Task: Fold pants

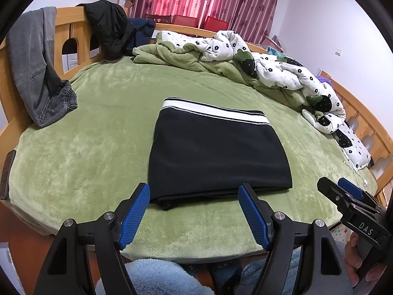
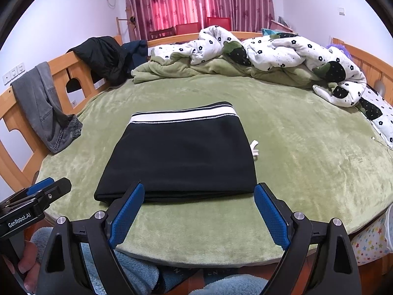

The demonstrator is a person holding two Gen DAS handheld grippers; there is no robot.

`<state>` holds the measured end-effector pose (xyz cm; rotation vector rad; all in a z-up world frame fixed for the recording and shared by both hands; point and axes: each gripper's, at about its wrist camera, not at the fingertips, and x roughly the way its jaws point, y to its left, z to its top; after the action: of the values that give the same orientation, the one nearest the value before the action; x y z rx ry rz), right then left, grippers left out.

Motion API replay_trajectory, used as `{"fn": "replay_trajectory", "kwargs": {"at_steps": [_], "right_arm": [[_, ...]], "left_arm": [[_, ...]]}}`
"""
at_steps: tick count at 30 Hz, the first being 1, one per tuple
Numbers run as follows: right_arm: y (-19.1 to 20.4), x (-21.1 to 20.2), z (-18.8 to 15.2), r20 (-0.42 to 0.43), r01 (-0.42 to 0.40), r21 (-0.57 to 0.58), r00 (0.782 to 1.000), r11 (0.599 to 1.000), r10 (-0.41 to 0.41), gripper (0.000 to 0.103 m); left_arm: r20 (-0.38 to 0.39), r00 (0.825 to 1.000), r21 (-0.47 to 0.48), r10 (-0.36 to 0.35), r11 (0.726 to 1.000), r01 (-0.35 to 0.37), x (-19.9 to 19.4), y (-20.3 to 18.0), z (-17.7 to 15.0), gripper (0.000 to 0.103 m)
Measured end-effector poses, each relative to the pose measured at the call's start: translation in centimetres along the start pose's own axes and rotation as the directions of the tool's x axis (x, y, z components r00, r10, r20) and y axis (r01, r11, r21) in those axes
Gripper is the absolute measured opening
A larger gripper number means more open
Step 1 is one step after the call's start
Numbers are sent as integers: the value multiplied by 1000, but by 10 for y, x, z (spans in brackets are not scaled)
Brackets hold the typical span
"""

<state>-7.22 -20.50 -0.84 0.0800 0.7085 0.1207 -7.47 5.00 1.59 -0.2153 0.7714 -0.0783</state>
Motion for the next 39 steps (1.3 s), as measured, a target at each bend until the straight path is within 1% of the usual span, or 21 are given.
{"fn": "replay_trajectory", "kwargs": {"at_steps": [12,39], "right_arm": [[-2,1,-2,-8,-8,17,1000,1000,8,90],[-5,1,-1,-9,-11,16,1000,1000,11,90]], "left_arm": [[-5,1000,0,-8,1000,8,0,2,0,75],[-7,1000,2,-13,1000,13,1,6,1,76]]}}
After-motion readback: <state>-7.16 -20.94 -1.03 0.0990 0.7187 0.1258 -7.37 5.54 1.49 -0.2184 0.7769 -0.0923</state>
